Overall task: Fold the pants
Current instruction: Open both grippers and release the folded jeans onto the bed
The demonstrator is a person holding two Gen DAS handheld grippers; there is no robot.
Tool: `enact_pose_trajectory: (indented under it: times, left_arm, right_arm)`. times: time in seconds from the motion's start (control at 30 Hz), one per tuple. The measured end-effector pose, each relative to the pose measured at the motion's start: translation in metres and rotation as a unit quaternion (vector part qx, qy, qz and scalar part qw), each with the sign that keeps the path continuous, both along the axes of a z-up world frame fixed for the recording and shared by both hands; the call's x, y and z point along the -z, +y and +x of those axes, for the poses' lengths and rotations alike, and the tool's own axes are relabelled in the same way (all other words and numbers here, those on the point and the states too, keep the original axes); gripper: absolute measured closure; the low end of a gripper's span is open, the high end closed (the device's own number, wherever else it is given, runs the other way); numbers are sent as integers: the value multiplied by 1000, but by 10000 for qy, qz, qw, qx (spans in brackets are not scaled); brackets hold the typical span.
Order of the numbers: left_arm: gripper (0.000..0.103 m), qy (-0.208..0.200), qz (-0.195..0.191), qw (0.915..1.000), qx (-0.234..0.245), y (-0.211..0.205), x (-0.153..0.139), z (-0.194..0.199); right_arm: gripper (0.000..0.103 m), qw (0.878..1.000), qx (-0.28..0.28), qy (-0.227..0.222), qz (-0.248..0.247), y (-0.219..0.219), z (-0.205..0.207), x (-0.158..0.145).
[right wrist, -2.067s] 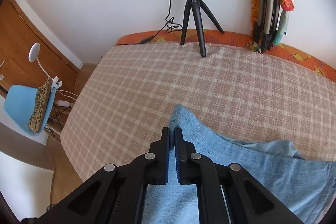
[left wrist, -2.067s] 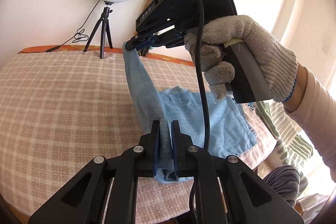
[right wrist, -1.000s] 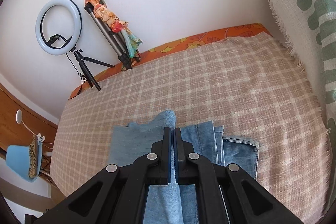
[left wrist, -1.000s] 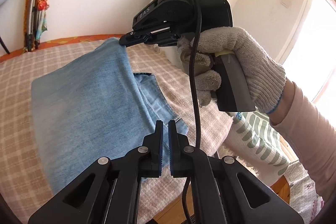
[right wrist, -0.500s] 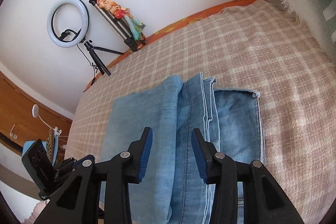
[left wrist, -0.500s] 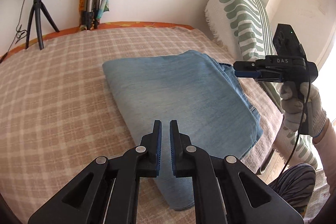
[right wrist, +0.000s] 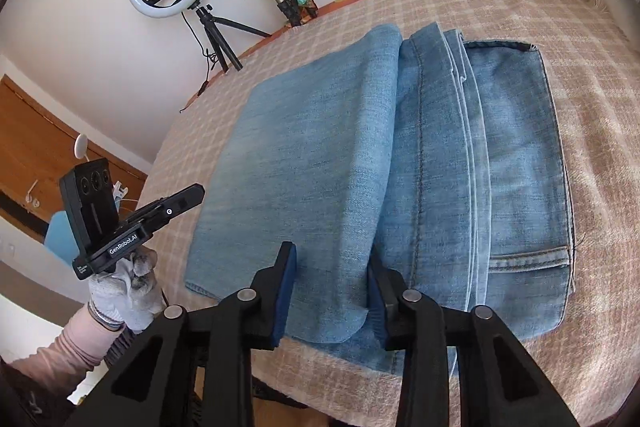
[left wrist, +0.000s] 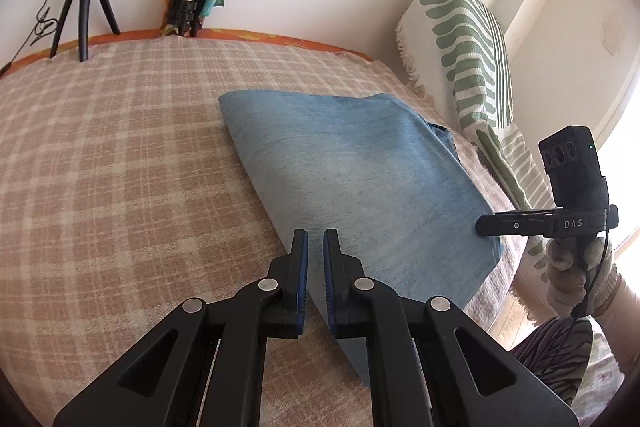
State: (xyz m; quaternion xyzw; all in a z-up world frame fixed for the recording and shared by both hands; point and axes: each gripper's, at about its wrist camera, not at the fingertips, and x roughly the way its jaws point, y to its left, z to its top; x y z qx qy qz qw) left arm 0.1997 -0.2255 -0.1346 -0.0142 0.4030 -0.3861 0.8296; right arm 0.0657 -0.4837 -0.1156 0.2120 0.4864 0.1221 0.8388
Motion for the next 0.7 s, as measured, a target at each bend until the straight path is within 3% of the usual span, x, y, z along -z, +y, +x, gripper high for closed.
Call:
enact_pose_trajectory:
  times: [0.1, 0.2, 0.3, 0.37, 0.5, 0.6, 0.63, 0.7]
  left_arm:
    - [97, -14, -30, 10000, 41, 1, -4, 1]
    - [97, -126, -119, 9998, 100, -2, -12, -3]
    - [97, -238, -96, 9995, 159, -7, -15, -7]
    - [97, -239, -61, 9995, 189, -10, -12, -9]
    - [97, -209, 63, 9995, 222, -13, -4, -12]
    - [97, -233, 151, 9993, 253, -14, 0, -13]
    - [97, -222, 160, 9993, 252, -14, 1, -13]
    - [97, -185, 169, 9994, 242, -15, 2, -12]
  right_arm:
    - [73, 9989, -146, -148, 426, 7, -8, -26]
    - [74, 9996, -218, -93, 152, 17, -12, -41]
    - [74, 9988, -100, 388, -265, 22, -11, -27]
    - [88, 9953, 67, 648, -712, 24, -9, -13]
    - [92, 9938, 161, 579, -934, 23, -8, 0]
    - [74, 9927, 29, 334, -1163, 27, -6, -5]
    - [59, 9933, 73, 254, -1128, 25, -4, -7]
    - [51, 9945, 230, 119, -1019, 16, 5, -9]
